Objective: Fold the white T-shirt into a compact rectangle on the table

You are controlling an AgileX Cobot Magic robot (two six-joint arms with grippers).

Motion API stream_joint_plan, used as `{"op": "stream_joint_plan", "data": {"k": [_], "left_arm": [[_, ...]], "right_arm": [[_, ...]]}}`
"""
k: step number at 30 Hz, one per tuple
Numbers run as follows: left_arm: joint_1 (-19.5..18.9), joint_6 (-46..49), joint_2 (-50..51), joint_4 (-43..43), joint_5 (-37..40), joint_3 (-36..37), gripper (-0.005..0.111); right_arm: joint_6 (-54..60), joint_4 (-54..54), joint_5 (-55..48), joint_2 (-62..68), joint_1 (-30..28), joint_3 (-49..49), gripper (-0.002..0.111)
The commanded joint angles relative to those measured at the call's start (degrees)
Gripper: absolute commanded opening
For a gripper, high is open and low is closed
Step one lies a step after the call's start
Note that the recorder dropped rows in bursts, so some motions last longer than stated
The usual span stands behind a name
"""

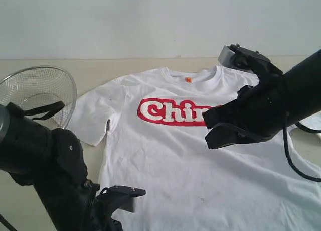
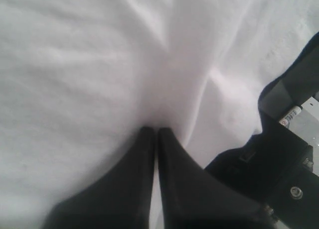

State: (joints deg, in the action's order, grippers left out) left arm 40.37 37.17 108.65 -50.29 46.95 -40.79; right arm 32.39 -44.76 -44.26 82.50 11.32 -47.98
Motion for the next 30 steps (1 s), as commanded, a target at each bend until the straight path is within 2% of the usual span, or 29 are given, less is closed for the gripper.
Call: {"op": "stream_joint_plan", "data": {"k": [1,14,30], "left_arm": [[0.28,0.34,1.33,2.12,-3.44,1.44,0.005],[0.28,-0.92,-3.01,2.12,-6.25,4.73,0.005],[0.28,-1.16,-2.99,3.06,-7.29,6.97,0.005]], "right_arm": [[0.16,0.47,0.16,-0.55,0.08,-0.01,0.000],[0.28,0.57,-0.08,-0.55,0.08,-0.01,0.000],[-2.49,4.54,1.82,-0.55,0.08,-0.01,0.000]]}}
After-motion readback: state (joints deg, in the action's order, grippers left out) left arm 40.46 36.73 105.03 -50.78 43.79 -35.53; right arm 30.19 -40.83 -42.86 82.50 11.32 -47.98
